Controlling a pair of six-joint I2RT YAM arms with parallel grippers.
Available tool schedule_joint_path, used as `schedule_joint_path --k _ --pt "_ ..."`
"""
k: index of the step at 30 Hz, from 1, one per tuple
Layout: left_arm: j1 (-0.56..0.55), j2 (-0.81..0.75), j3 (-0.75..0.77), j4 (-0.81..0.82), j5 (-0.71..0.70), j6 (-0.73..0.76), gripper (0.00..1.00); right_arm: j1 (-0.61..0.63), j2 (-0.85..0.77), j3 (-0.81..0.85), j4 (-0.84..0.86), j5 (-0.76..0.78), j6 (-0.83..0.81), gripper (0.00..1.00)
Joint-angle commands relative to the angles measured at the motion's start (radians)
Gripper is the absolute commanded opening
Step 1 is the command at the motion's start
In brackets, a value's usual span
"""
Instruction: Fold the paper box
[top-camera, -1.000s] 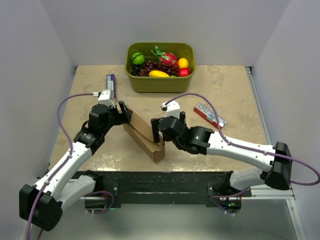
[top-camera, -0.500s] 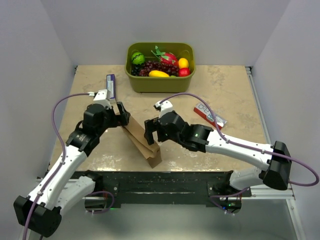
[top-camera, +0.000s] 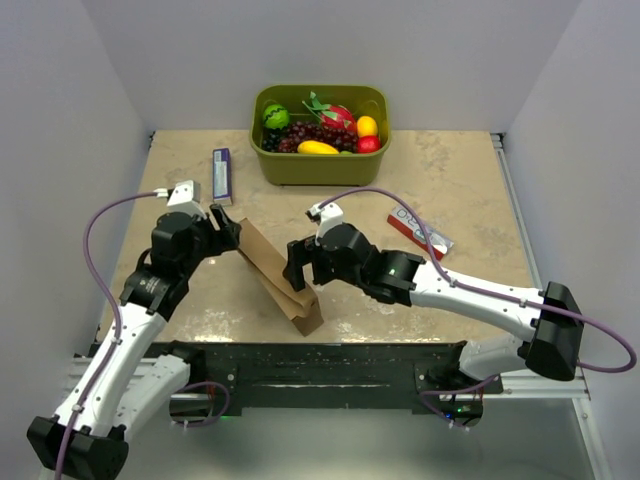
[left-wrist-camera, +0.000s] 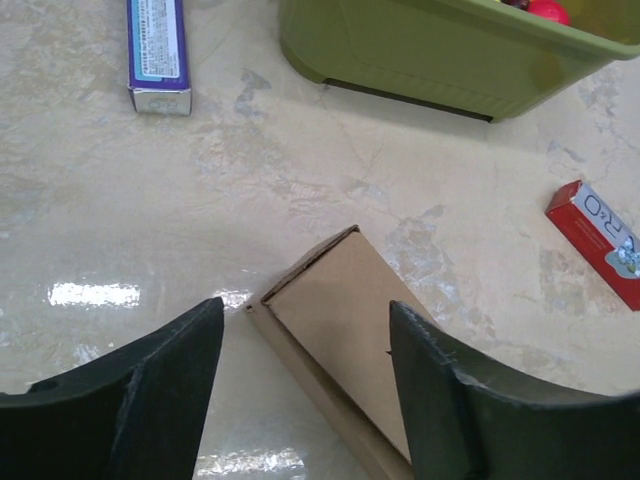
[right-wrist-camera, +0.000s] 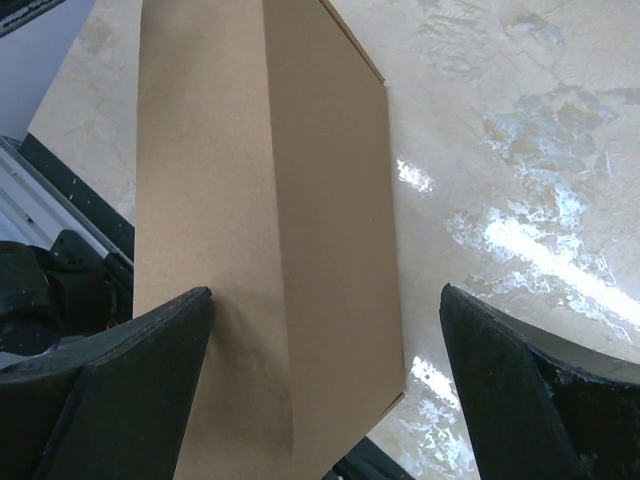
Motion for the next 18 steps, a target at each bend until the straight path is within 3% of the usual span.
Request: schedule_joint_path --k 1,11,18 --pt "0.054 0.004 -0.024 0.052 0.021 -0.003 0.66 -0.004 -0.025 -0.027 0.023 -0.013 -0.003 0.99" --pt "0.096 0.003 -0.173 0.116 0.072 -0.059 0.30 -0.005 -0.037 -0.036 0.020 -0.006 0.000 0.99" --pt "0.096 -0.029 -0.308 0.130 0.106 -0.115 0.26 -0.005 -0.033 -0.033 0.021 -0.010 0.000 0.99"
